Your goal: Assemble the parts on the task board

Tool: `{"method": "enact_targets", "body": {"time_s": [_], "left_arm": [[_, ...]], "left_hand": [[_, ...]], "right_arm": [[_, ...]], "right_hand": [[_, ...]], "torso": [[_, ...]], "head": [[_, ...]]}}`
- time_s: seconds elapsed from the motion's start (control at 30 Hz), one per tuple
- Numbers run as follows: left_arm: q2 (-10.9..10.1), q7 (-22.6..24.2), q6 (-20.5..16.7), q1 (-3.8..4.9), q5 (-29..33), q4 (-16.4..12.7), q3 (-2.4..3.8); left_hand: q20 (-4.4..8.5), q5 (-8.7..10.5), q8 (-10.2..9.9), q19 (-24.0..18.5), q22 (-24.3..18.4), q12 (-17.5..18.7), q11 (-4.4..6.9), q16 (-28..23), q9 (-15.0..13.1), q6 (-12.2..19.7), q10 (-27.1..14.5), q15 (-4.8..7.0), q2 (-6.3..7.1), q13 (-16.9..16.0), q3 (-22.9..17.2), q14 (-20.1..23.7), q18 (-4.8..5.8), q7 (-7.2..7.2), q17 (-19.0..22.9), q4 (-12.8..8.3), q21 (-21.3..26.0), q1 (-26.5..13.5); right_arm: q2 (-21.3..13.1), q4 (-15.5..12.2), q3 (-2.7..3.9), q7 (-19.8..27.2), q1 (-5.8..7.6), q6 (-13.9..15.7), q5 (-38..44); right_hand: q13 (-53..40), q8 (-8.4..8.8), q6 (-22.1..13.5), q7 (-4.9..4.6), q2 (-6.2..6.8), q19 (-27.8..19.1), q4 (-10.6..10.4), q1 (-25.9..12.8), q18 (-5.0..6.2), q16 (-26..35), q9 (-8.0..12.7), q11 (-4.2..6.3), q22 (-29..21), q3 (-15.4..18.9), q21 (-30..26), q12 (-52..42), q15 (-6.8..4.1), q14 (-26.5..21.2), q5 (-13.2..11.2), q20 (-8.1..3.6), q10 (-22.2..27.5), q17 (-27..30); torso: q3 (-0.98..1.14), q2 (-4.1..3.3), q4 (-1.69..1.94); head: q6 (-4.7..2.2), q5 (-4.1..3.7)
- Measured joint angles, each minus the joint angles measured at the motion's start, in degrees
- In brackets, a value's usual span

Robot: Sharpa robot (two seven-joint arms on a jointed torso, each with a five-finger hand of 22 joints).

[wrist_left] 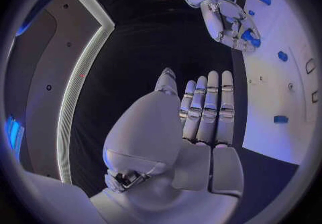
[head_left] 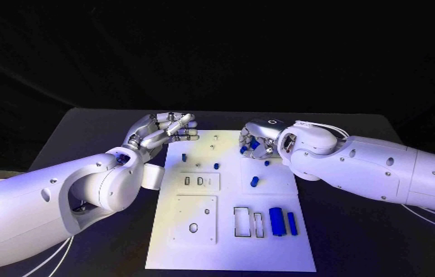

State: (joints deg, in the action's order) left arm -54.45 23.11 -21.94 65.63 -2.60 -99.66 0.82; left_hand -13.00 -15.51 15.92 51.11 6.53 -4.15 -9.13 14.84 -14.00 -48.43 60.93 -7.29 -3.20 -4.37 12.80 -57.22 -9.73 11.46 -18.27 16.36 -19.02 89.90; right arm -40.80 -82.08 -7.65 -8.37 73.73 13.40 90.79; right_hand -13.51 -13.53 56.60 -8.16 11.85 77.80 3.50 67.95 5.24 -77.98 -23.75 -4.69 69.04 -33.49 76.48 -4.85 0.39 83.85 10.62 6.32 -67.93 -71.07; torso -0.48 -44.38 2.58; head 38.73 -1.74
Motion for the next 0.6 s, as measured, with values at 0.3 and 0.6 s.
{"method": "enact_targets", "body": {"time_s": [0.3,0.6], "left_arm": [[-0.03,0.00,-0.15,0.08,0.05,0.05,0.00],[-0.04,0.01,-0.49,0.12,0.40,0.42,0.00]], "left_hand": [[-0.03,0.00,-0.52,-0.03,-0.18,0.22,-0.92,-0.84,-0.30,0.89,-0.96,-0.32,-0.16,0.00,0.82,1.00,0.00,0.65,-0.53,-0.19,0.22,-0.16],[-0.22,0.00,-0.72,-0.22,-0.30,0.21,-1.10,-1.40,-0.52,1.24,-1.55,-0.40,-0.23,0.06,1.19,1.64,0.00,0.60,-0.87,-0.23,0.47,-0.23]], "right_arm": [[-0.14,-0.20,-0.06,-0.29,-0.18,2.48,-0.24],[-0.42,-0.92,-0.04,-0.84,-0.20,9.41,-0.43]], "right_hand": [[-0.81,-2.09,2.92,1.15,-1.62,0.72,0.70,1.60,-0.43,-1.36,-2.10,1.19,2.45,-4.49,1.55,-0.83,-0.95,0.06,-2.34,-0.60,-3.05,-0.87],[-2.09,-3.36,3.82,1.44,-1.68,1.33,1.56,2.16,-0.42,-2.14,-2.53,1.27,4.01,-5.34,2.39,-1.69,-1.54,0.08,-1.60,-1.21,-3.88,-1.80]], "torso": [[0.03,-0.10,0.03],[0.03,-0.17,0.03]], "head": [[0.19,-0.03],[-0.10,0.11]]}}
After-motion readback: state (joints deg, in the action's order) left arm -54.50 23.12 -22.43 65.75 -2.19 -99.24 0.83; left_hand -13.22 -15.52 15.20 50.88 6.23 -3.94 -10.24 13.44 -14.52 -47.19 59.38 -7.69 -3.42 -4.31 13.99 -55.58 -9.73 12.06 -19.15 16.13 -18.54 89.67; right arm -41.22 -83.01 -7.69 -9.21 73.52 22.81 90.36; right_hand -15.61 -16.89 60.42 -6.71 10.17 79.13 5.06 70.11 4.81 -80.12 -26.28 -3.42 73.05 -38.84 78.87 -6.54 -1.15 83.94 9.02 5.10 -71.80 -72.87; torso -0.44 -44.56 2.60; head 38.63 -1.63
